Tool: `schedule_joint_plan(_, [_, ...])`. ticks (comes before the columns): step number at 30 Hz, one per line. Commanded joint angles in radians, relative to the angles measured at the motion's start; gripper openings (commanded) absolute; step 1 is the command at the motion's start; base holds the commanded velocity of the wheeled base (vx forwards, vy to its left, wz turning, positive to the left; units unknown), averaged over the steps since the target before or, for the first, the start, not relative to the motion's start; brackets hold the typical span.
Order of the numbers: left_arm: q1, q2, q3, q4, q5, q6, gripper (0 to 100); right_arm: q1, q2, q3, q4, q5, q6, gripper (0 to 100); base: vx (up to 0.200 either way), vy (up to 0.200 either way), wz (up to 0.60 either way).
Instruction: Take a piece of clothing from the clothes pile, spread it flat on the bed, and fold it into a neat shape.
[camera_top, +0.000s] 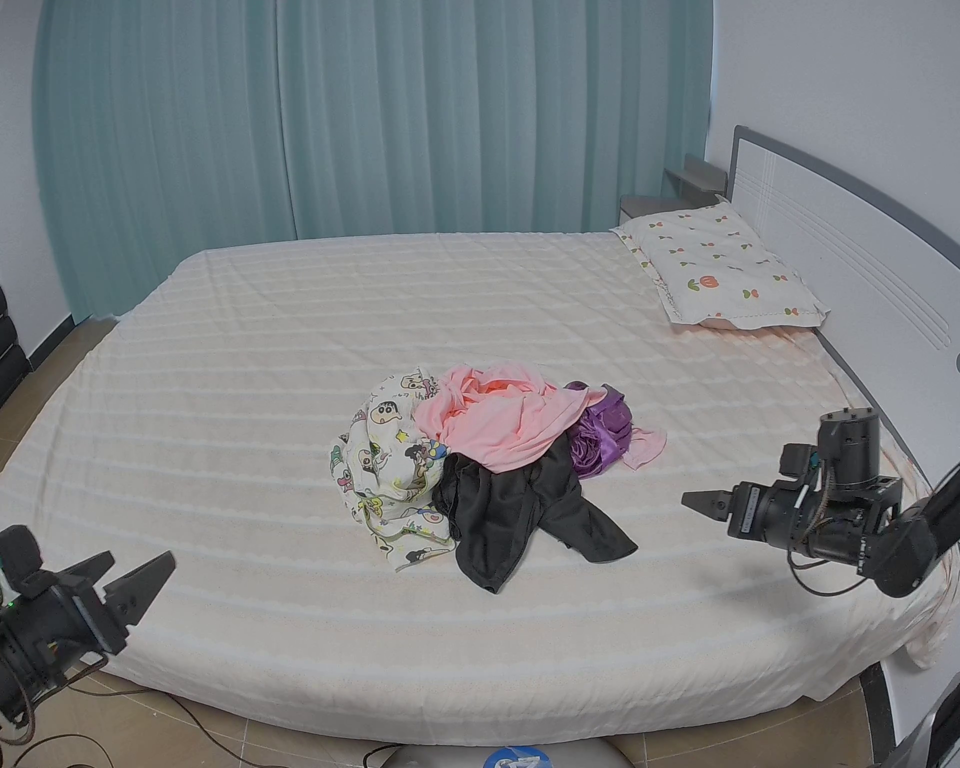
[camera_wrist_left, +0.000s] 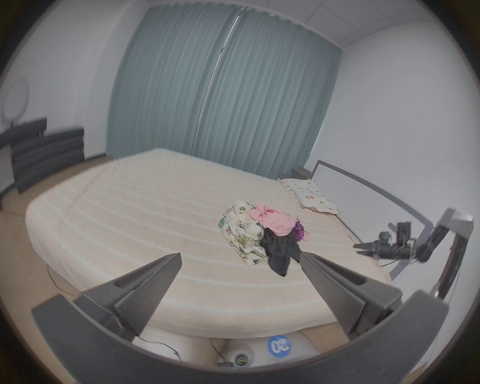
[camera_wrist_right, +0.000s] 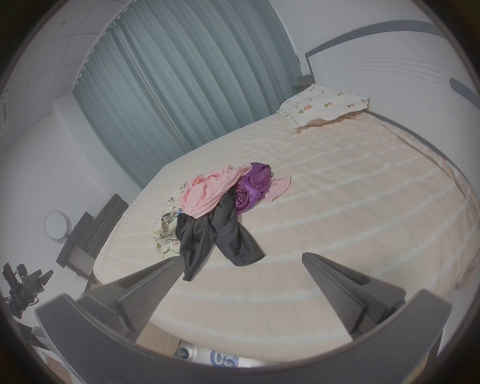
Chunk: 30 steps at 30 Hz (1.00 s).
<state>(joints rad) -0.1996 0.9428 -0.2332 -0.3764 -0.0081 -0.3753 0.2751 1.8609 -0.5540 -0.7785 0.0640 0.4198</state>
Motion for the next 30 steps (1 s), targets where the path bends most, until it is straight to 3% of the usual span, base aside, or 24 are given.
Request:
schedule_joint_plan(1, [-0.192, 0.584, -0.028, -0.246, 0.037, -0.295, 100, 0.067, 0.374, -0.225, -0.105, -0.046, 0.051, 100, 0.000, 0.000, 0.00])
schedule_joint_plan(6, [-0.225, 0.731, -0.031, -0.371, 0.129, -0.369, 100, 0.082, 0.489, -0.368, -0.062, -0.053, 0.050, 100, 0.000, 0.000, 0.00])
schedule_joint_plan(13, [-0.254, 0.769, -0.021, -0.412, 0.131, -0.395, 100, 0.111, 0.583, -0.553, 0.064, -0.072, 0.051, 100, 0.000, 0.000, 0.00])
schedule_joint_plan(19, [-0.273, 0.768, -0.023, -0.415, 0.132, -0.413, 100, 0.122, 0.681, -0.653, 0.091, -0.090, 0.030, 100, 0.000, 0.000, 0.00])
schedule_joint_plan(30, [-0.284, 0.766, -0.021, -0.415, 0.132, -0.424, 100, 0.115, 0.738, -0.701, 0.100, -0.092, -0.022, 100, 0.000, 0.000, 0.00])
